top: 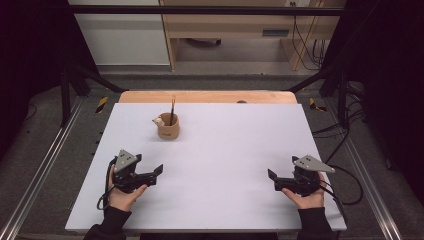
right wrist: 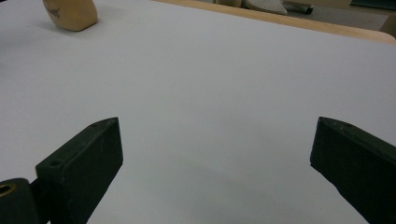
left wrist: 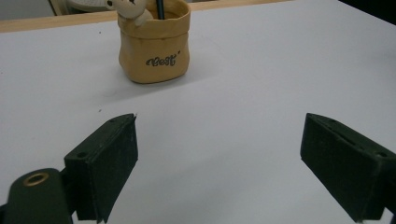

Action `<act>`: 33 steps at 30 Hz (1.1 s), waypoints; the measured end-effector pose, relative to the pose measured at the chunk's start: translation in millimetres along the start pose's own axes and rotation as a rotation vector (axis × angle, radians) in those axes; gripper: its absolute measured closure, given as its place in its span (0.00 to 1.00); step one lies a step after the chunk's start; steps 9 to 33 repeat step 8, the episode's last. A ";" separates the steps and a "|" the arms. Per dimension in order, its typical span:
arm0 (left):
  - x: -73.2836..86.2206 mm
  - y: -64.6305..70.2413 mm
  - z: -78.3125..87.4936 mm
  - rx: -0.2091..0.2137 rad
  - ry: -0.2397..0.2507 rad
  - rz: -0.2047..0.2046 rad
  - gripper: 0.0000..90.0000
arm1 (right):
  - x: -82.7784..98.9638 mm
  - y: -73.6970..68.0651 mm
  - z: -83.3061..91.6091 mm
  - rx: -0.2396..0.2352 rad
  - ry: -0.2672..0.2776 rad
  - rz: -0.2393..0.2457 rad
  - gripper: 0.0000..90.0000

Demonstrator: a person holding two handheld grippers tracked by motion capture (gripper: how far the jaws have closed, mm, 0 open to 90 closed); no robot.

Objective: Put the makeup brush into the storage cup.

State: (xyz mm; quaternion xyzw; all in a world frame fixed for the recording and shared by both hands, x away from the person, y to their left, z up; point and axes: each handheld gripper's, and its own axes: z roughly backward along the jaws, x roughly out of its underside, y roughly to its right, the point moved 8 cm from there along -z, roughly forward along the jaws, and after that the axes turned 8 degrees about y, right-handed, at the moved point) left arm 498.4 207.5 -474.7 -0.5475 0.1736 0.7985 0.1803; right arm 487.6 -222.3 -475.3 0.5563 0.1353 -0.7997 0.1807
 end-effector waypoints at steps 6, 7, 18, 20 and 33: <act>8.9 -7.7 6.4 0.000 -0.012 0.007 0.12 | 1.2 -0.8 -0.5 -0.002 -0.007 0.000 0.03; 10.5 -8.9 7.2 -0.002 -0.016 0.006 0.12 | 1.4 -0.8 -0.9 -0.002 -0.006 0.002 0.03; 11.7 -10.2 7.7 -0.004 -0.019 0.004 0.12 | 1.6 -1.0 -1.0 -0.005 -0.008 0.005 0.03; 11.7 -10.2 7.7 -0.004 -0.019 0.004 0.12 | 1.6 -1.0 -1.0 -0.005 -0.008 0.005 0.03; 11.7 -10.2 7.7 -0.004 -0.019 0.004 0.12 | 1.6 -1.0 -1.0 -0.005 -0.008 0.005 0.03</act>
